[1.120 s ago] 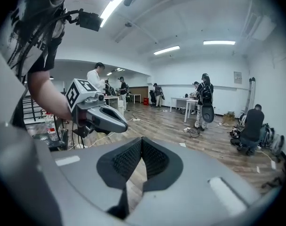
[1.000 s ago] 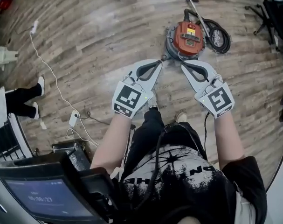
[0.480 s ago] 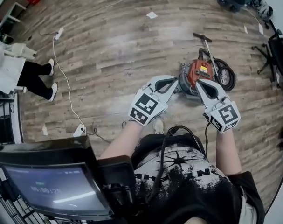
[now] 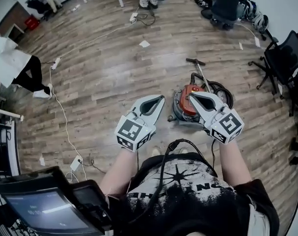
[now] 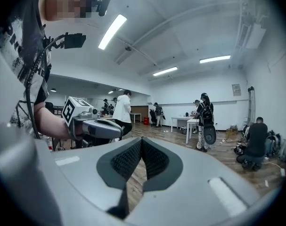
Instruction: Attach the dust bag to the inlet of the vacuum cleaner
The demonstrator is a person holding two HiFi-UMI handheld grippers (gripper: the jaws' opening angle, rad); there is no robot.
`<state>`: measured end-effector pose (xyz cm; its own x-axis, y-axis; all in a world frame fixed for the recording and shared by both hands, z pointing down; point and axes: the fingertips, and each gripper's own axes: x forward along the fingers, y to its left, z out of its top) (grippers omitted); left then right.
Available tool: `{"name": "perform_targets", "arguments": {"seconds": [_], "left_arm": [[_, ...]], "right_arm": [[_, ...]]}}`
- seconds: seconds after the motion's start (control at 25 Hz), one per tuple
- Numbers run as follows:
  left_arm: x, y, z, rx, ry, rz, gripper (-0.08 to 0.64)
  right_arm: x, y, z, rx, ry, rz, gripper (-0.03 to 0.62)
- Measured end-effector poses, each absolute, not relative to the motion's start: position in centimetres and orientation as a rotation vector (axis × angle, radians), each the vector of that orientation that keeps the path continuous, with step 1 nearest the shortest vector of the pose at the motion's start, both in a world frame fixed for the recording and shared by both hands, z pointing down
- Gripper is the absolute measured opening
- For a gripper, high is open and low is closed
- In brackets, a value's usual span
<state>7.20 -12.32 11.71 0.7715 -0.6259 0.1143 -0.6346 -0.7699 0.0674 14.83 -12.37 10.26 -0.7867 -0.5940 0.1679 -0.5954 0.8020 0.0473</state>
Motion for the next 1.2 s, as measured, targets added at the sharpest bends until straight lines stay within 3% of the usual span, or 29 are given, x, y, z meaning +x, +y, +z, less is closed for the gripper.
{"name": "perform_targets", "arguments": {"seconds": [0.6, 1.2], "left_arm": [[17.2, -11.4, 11.3, 2.889, -0.990, 0.171, 0.002], [17.9, -9.9, 11.5, 2.900, -0.969, 0.217, 0.002]], "right_arm": [[24.4, -11.9, 10.5, 0.968, -2.782, -0.029, 0.005], [24.7, -10.1, 11.1, 0.973, -2.769, -0.043, 0.005]]}}
